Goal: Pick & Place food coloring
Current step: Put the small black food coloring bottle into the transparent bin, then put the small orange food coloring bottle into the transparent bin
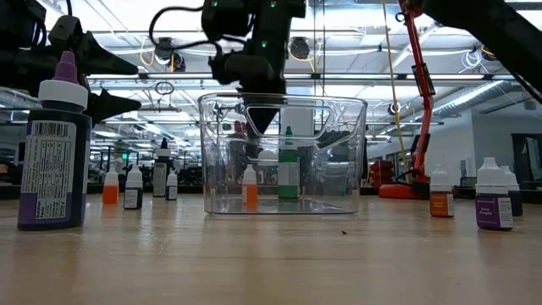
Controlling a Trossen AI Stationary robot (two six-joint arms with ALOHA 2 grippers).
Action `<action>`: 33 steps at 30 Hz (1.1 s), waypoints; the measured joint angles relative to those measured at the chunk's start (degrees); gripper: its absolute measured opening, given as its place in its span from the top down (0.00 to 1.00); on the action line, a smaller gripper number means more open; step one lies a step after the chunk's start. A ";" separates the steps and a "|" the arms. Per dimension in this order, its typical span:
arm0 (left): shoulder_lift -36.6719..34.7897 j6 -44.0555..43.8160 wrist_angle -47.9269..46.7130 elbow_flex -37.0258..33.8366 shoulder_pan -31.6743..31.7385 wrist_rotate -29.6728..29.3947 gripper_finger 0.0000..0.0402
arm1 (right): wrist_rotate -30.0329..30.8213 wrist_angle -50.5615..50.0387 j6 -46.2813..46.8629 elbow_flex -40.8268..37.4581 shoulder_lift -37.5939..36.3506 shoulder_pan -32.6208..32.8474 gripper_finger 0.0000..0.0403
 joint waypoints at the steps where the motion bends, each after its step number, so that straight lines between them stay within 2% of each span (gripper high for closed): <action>1: -0.02 0.00 0.02 0.00 0.02 0.00 0.06 | -0.05 -0.25 0.00 0.00 0.54 0.00 0.91; 6: 0.00 0.00 0.00 0.00 0.00 0.00 0.06 | -2.24 -1.21 0.00 -0.20 2.56 0.14 0.91; 13: 0.00 0.00 0.00 0.00 0.01 0.00 0.06 | -3.36 -0.09 0.67 -4.12 2.57 0.59 0.91; 16: 0.00 0.00 0.00 0.00 0.00 0.00 0.06 | -5.66 1.12 1.18 -6.44 2.45 0.47 0.91; 26: 0.00 0.00 0.00 0.00 0.00 0.00 0.06 | -5.49 1.68 2.99 -8.57 2.34 0.74 0.90; 33: 0.00 0.00 0.00 0.00 0.01 0.00 0.06 | -5.53 1.88 5.27 -8.60 2.34 0.77 0.71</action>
